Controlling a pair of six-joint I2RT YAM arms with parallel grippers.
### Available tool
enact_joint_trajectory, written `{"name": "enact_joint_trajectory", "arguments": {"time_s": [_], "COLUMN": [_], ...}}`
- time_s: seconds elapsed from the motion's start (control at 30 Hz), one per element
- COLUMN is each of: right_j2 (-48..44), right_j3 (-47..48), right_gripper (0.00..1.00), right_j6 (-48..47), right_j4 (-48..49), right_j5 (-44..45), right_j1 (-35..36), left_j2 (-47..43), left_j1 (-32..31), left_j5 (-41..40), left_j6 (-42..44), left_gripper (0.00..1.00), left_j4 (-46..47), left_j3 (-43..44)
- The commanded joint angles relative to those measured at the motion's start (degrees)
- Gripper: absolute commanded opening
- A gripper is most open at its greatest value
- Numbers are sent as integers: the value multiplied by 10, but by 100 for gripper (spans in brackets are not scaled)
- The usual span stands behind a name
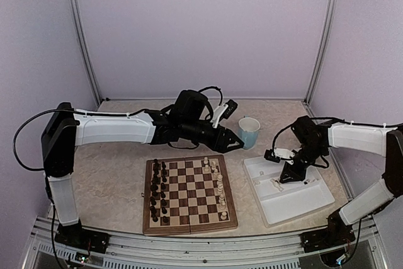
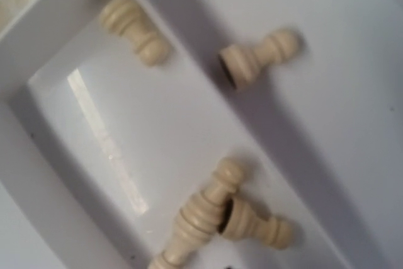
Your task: Set up the chess pieces on the board
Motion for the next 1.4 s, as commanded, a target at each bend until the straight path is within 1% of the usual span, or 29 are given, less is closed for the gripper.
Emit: {"name": "enact_joint_trajectory", "arguments": {"time_s": [0.0, 0.1, 0.27, 0.47, 0.53, 0.63, 0.73, 0.83, 0.93, 1.03, 1.27, 1.37], "right_j2": [23, 54, 96, 126, 128, 119, 106, 96, 83, 41, -33, -41], "right_j3": [9, 17, 17, 24, 26, 15, 7, 2, 8, 19, 34, 34], "right_gripper": [23, 27, 33, 32, 28, 18, 13, 9, 5, 3, 1, 1], "right_j6": [-1, 1, 13, 47, 53, 48, 40, 31, 25, 14, 3, 2], "right_j4": [-24, -39, -35, -6, -5, 0, 2, 9, 0, -10, -12, -12], "right_j5": [-4, -8, 10, 60, 77, 115, 123, 109, 72, 26, -35, -50], "right_j1": [6, 9, 24, 35, 35, 35, 34, 35, 34, 34, 34, 34], "left_j2": [-9, -14, -22, -27, -26, -25, -24, -20, -14, -5, 31, 64], "left_j1": [1, 1, 2, 5, 6, 7, 8, 10, 10, 10, 2, -7], "left_j5": [-4, -16, -33, -41, -40, -39, -37, -34, -17, 5, 45, 56], "left_j6": [-5, -8, -9, -15, -16, -16, -14, -15, -18, -21, -49, -56], "left_gripper": [51, 51, 51, 51, 51, 51, 51, 51, 51, 51, 51, 52], "left_j4": [13, -4, -16, -18, -19, -20, -21, -17, -5, 6, 67, 78], "left_j3": [15, 13, 11, 5, 5, 3, 2, 2, 2, 2, 7, 36]}}
